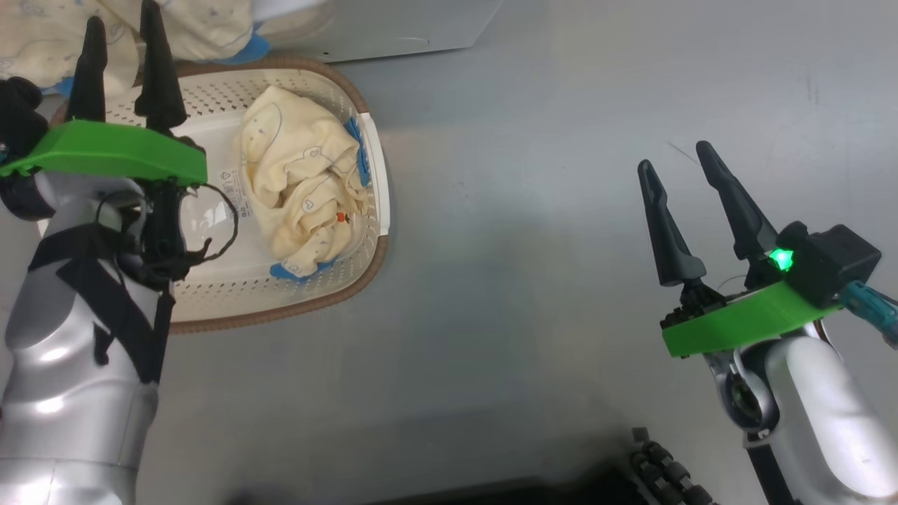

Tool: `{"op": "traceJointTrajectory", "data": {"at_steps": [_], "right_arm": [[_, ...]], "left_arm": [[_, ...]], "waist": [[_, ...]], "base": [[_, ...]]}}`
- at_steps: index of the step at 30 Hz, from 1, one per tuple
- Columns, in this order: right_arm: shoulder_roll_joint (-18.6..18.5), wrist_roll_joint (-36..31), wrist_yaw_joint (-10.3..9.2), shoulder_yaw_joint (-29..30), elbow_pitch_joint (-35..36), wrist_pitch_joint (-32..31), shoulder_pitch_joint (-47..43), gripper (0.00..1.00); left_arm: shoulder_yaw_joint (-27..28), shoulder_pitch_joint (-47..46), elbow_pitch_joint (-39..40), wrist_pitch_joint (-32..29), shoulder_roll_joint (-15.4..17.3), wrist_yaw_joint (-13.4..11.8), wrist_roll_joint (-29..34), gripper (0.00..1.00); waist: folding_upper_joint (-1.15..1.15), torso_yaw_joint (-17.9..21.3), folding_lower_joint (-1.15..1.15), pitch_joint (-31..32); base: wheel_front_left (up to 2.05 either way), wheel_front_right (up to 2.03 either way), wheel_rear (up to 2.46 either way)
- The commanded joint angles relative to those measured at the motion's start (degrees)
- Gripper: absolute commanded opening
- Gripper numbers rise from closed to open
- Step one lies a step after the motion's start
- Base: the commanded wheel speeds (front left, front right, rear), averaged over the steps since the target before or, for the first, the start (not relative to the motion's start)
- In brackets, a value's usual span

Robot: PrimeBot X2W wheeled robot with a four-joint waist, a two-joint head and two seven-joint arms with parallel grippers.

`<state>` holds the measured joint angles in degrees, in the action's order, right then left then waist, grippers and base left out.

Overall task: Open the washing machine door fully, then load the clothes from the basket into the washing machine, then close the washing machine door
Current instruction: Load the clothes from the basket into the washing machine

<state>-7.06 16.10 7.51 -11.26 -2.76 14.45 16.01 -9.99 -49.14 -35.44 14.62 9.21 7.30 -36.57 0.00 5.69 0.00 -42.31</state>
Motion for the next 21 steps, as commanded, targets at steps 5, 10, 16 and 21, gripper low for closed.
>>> {"op": "traceJointTrajectory", "data": {"at_steps": [5, 10, 16, 21], "right_arm": [[-0.2, -0.3, -0.02, -1.0, 1.9, 0.5, 0.2, 1.00], [-0.1, -0.3, -0.02, -1.0, 2.0, 0.5, 0.2, 1.00], [0.0, -0.2, -0.02, -1.0, 2.1, 0.5, 0.6, 1.00], [0.1, -0.1, -0.02, -1.2, 2.0, 0.5, 0.8, 1.00]], "left_arm": [[2.7, -1.8, 1.4, 0.4, 3.4, 0.2, -1.0, 1.00], [1.6, -3.3, 0.8, 0.4, 3.5, 0.2, -2.1, 1.00], [1.9, -5.6, 0.0, 0.4, 4.0, 0.2, -3.9, 1.00], [2.4, -7.4, -0.8, 0.4, 4.7, 0.2, -2.5, 0.00]], "waist": [[0.00, 0.1, 0.00, -0.9], [0.00, 0.3, 0.00, -1.6], [0.00, 0.5, 0.00, -2.5], [0.00, 0.5, 0.00, -2.9]], "base": [[0.00, 0.00, 0.00], [0.00, 0.00, 0.00], [0.00, 0.00, 0.00], [0.00, 0.00, 0.00]]}}
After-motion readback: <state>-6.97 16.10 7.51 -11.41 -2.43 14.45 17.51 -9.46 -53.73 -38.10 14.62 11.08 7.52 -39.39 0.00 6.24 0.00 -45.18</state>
